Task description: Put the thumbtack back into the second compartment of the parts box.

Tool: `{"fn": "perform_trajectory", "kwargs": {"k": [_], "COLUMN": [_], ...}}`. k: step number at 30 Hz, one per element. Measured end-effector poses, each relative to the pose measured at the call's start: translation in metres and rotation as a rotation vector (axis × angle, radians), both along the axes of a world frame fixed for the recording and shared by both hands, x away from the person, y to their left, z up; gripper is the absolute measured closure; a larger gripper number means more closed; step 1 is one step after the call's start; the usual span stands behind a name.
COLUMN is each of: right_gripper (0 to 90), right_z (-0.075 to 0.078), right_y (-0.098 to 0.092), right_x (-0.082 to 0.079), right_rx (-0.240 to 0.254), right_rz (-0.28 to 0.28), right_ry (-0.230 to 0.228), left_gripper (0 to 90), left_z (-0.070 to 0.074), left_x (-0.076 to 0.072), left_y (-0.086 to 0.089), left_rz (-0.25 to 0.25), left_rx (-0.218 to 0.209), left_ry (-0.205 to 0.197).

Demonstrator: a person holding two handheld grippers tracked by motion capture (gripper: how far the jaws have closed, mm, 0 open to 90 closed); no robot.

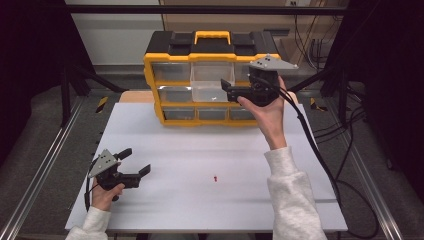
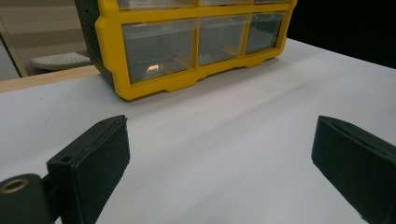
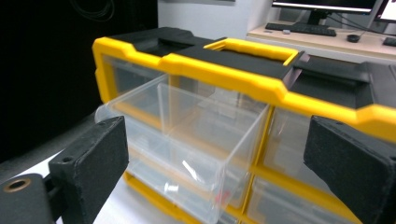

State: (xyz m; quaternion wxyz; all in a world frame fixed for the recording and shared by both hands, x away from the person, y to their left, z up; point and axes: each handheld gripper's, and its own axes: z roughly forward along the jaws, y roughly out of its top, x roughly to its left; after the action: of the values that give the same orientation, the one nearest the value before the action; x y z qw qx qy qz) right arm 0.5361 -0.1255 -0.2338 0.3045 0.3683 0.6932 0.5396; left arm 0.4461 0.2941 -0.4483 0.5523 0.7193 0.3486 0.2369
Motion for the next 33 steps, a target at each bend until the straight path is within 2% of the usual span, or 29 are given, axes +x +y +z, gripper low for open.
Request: {"fn": "perform_trajectory", "kwargs": {"k": [11, 20, 28, 33], "right_gripper": [4.5, 4.0, 3.6, 3.1], "right_z": [-0.033, -0.065, -0.090, -0.105], "right_y": [-0.016, -0.026, -0.031, -0.028], "right_x": [-0.027, -0.037, -0.047, -0.052], "right_rx": [0.044, 0.068, 0.068, 0.052], "right_rz": [0.037, 0.052, 0.053, 0.056], "right_ry": [0.016, 0.069, 0.105, 0.132], "left_gripper": [3.9, 4.0, 3.9, 3.9], "left_z": [0.000, 0.000, 0.000, 0.000], "left_x": [0.000, 0.000, 0.001, 0.001], "left_y": [0.000, 0.000, -0.002, -0.002], "left_rz": [0.002, 0.006, 0.004, 0.003], "left_rx": [0.000, 0.003, 0.008, 0.005], "left_ry": [0.000, -0.003, -0.002, 0.000]}}
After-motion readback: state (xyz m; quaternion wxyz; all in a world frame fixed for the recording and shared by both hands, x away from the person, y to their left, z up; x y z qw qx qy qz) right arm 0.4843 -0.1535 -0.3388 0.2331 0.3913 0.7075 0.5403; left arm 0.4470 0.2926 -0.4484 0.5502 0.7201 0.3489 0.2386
